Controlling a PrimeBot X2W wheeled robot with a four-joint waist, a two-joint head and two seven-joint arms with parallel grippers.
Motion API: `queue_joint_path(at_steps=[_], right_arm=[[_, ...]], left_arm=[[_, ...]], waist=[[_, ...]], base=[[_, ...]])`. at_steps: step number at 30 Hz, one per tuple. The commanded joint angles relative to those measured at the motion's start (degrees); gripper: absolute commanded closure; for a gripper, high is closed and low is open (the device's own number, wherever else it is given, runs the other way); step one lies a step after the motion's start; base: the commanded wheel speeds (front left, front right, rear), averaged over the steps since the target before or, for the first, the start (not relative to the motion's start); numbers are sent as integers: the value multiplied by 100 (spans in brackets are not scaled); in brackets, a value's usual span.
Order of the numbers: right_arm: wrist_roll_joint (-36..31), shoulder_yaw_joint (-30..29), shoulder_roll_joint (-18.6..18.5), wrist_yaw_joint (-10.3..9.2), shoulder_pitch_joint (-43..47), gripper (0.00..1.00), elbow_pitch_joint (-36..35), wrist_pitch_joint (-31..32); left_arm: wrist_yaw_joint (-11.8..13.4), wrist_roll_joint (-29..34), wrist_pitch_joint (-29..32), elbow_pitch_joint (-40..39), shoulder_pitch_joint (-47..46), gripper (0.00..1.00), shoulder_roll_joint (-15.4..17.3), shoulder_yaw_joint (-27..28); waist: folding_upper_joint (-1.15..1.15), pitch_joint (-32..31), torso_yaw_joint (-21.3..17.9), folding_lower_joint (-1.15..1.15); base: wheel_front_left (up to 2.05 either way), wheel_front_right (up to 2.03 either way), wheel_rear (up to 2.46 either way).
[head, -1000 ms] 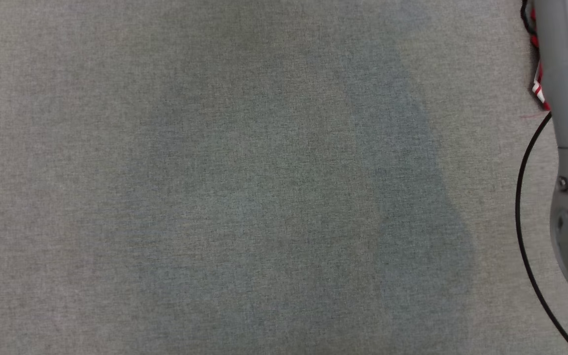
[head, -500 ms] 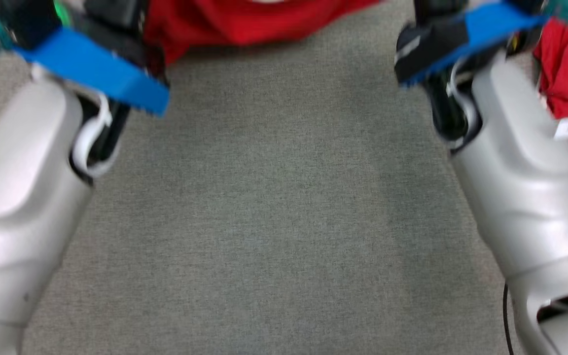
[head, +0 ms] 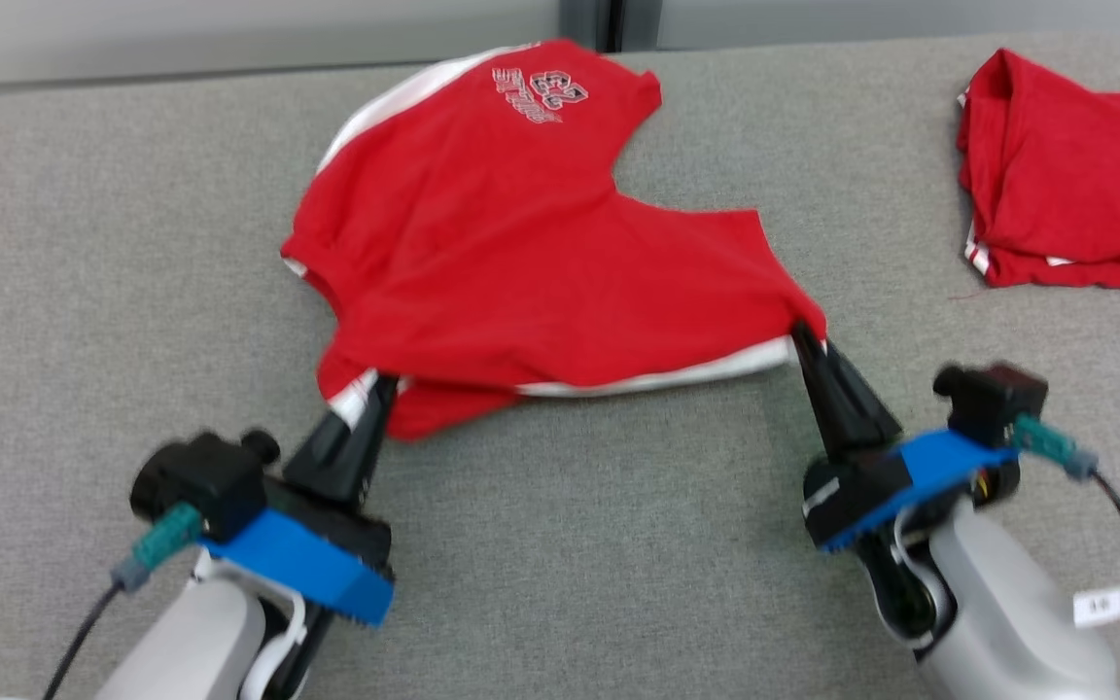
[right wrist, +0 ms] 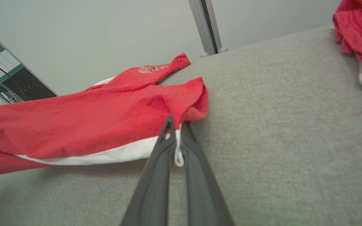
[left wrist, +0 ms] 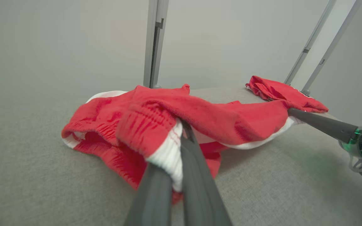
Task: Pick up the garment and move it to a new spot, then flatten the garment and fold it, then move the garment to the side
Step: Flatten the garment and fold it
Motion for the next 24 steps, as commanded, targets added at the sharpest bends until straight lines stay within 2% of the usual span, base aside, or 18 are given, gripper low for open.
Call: queue_joint_path(at_steps=[1,8,15,19,24], right_arm=[[64,-13,-85,3,345,100,-143,-29],[132,-284,-218,3,1532,100,-715,89],[-65,-914,-85,3,2502,100,-1599,493],[-230,-1284,13,3,2564,100,-1983,785],[-462,-1526,-13,3,2078,100,-2285,1136]], left_arm=[[-8,94,-26,-78,247,100,32,5],[-8,281,-26,-258,1120,100,-7,-116],[-8,411,-26,-449,1513,100,-36,-341],[-8,500,-26,-535,1495,100,-77,-416],[-8,611,-26,-686,1233,100,-95,-629]], waist=[[0,-135,-39,2],[0,-465,65,2],[0,-650,191,2],[0,-693,200,2],[0,-662,273,2]], base=[[0,0,0],[0,0,0],[0,0,0],[0,0,0],[0,0,0]])
